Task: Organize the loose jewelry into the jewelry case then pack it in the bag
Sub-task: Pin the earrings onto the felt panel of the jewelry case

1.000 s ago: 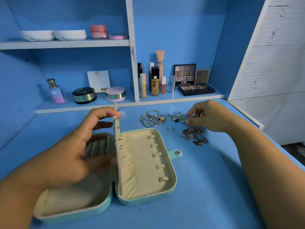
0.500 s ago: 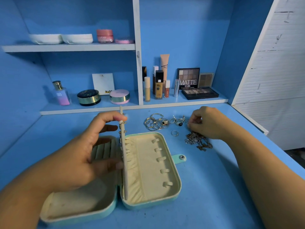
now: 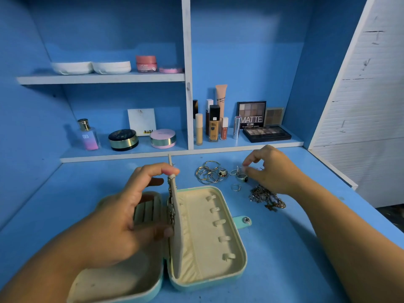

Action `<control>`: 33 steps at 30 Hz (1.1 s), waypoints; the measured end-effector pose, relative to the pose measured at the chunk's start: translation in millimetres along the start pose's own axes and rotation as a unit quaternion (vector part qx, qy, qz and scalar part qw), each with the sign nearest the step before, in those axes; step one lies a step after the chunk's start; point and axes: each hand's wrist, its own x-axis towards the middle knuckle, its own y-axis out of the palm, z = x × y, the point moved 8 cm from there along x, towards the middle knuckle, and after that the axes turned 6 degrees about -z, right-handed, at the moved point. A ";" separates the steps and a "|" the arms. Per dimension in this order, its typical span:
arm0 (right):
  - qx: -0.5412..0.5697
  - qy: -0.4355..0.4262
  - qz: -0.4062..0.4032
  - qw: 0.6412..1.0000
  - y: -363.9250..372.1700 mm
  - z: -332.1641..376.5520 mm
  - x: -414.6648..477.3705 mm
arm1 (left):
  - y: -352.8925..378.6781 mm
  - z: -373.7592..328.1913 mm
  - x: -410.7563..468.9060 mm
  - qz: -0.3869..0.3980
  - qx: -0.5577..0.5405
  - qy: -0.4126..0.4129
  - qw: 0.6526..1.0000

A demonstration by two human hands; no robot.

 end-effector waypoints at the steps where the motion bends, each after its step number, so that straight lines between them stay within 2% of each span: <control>1: 0.002 0.017 -0.002 1.000 -3.0 -4.2 4.9 | 0.2 -2.7 0.5 -0.001 0.007 0.008 1.000; 5: 0.006 0.076 -0.030 0.997 -14.9 -26.8 35.3 | 1.6 -7.9 1.3 -0.014 0.045 0.035 0.998; 9: -0.051 0.120 -0.084 0.988 -26.5 -55.8 75.2 | 1.1 -12.2 0.0 -0.024 0.073 0.062 0.995; 21: -0.112 0.103 -0.052 0.987 -3.8 -81.8 133.3 | -0.3 -13.8 0.6 -0.032 0.077 0.073 0.994; 26: -0.179 0.108 -0.026 0.978 -1.2 -74.0 133.1 | 0.3 -12.4 0.5 -0.031 0.076 0.073 0.994; 29: -0.142 0.072 -0.046 0.986 -4.4 -43.1 117.3 | 0.0 -11.1 1.1 -0.027 0.073 0.068 0.995; 33: 0.004 -0.031 -0.018 0.999 -3.7 37.4 66.9 | 0.1 -7.4 1.6 -0.015 0.041 0.053 0.998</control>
